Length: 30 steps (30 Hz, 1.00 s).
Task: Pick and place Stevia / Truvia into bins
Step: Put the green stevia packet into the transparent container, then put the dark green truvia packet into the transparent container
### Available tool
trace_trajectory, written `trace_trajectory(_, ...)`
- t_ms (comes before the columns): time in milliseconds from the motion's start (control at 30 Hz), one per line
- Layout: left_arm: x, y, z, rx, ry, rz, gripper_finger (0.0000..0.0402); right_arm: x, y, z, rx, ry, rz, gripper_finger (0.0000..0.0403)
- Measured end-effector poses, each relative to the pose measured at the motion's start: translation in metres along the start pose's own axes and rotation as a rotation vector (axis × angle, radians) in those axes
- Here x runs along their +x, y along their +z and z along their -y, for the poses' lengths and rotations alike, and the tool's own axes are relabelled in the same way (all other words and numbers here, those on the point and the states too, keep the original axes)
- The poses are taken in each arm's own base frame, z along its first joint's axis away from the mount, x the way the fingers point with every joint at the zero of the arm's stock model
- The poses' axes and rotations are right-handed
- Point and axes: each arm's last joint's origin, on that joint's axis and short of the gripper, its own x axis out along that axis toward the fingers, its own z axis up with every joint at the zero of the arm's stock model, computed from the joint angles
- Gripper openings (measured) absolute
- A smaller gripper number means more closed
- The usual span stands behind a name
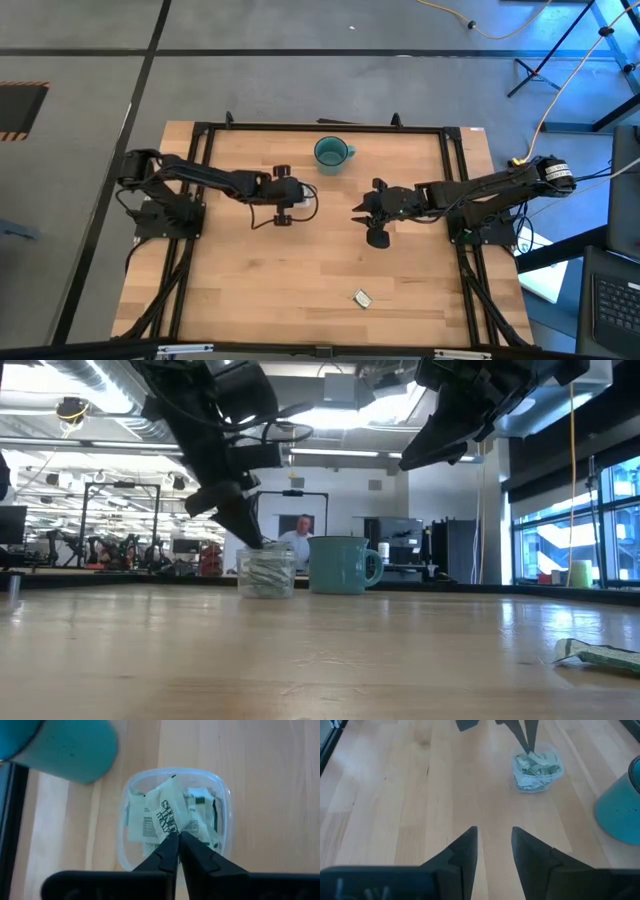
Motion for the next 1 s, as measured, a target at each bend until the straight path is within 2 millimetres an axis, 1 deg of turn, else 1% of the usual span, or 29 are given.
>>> trace_trajectory(233,-0.001,0.001,-0.001,-0.002,0.004,0.012,0.0070,0.000,-0.001,0.000,-0.001,-0.002,-0.010,0.0123)
trace_trajectory(333,-0.009,0.002,-0.004,-0.007,0.013,0.028,0.0087,0.000,-0.002,0.000,0.015,-0.003,-0.020,0.0123)
trace_trajectory(400,-0.018,0.003,-0.007,-0.023,-0.003,0.061,0.0094,0.000,-0.002,0.000,0.033,0.007,-0.024,0.0123)
trace_trajectory(500,-0.040,0.008,-0.012,-0.068,-0.052,0.161,0.0099,0.000,-0.003,-0.005,0.012,0.083,-0.036,0.0123)
trace_trajectory(567,-0.055,0.009,-0.013,-0.089,-0.087,0.226,0.0099,-0.002,-0.004,-0.013,-0.054,0.150,-0.041,0.0123)
trace_trajectory(633,-0.068,0.008,-0.012,-0.108,-0.128,0.342,0.0098,-0.003,-0.006,-0.024,-0.089,0.193,-0.036,0.0123)
trace_trajectory(733,-0.082,-0.001,-0.008,-0.141,-0.199,0.526,0.0093,-0.002,-0.010,-0.040,-0.112,0.241,-0.042,0.0123)
trace_trajectory(800,-0.089,-0.013,-0.005,-0.178,-0.235,0.631,0.0090,0.001,-0.016,-0.052,-0.126,0.266,-0.066,0.0123)
trace_trajectory(900,-0.091,-0.032,0.003,-0.223,-0.277,0.763,0.0086,0.006,-0.026,-0.069,-0.125,0.268,-0.096,0.0120)
trace_trajectory(1000,-0.088,-0.052,0.010,-0.274,-0.308,0.837,0.0086,0.013,-0.037,-0.089,-0.134,0.287,-0.148,0.0109)
